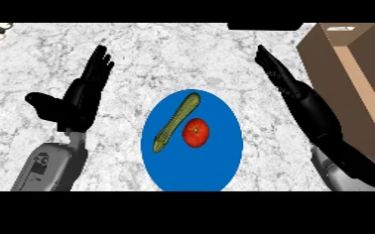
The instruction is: Pick the tomato from the plate and place it in the cardboard box
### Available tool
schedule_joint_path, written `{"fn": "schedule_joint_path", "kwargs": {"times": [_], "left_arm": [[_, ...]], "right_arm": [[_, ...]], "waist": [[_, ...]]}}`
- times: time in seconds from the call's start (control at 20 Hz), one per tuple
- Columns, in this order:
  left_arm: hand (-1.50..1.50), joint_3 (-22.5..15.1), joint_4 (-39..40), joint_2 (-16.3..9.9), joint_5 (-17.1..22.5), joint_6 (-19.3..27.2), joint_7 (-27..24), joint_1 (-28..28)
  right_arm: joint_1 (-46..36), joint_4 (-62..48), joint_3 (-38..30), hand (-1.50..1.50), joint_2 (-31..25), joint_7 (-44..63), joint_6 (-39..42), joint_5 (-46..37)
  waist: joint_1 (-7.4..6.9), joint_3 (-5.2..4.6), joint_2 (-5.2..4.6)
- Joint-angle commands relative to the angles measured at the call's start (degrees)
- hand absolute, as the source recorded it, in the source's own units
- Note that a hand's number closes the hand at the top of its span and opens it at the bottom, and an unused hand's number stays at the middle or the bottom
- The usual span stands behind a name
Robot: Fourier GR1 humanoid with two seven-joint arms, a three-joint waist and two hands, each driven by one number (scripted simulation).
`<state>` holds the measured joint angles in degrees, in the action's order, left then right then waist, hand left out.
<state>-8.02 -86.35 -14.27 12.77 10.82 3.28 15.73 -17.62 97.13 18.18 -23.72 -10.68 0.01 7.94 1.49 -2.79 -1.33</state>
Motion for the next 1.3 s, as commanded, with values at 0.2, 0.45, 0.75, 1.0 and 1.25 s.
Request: {"fn": "schedule_joint_path", "kwargs": {"times": [0.2,0.45,0.75,1.0,1.25], "left_arm": [[0.0,-2.74,-0.33,-10.18,-7.38,-8.24,-5.41,1.06],[0.0,-3.06,3.62,-10.87,-7.94,-12.74,-9.16,1.79],[0.0,-2.33,0.03,-11.92,-7.45,-13.91,-8.5,-0.77],[0.0,-2.21,-0.92,-11.97,-9.02,-14.03,-9.05,-2.26],[0.0,-1.18,0.28,-11.67,-8.16,-14.18,-6.94,-0.4]], "right_arm": [[-15.67,-1.52,-9.35,-1.5,-2.4,7.07,10.59,15.09],[-23.04,-18.74,-6.99,-1.5,-7.09,0.55,20.28,6.33],[-20.66,-21.34,-2.11,-1.5,-9.98,-21.4,23.13,-9.52],[-26.87,-19.01,1.4,-1.5,-11.05,-17.04,25.69,-15.31],[-30.94,-11.16,10.08,-1.5,-12.74,-8.45,30.19,-23.88]], "waist": [[-3.11,2.74,1.1],[-2.86,2.76,0.7],[-2.92,2.83,0.89],[-2.29,2.75,1.41],[-1.66,2.67,1.73]]}}
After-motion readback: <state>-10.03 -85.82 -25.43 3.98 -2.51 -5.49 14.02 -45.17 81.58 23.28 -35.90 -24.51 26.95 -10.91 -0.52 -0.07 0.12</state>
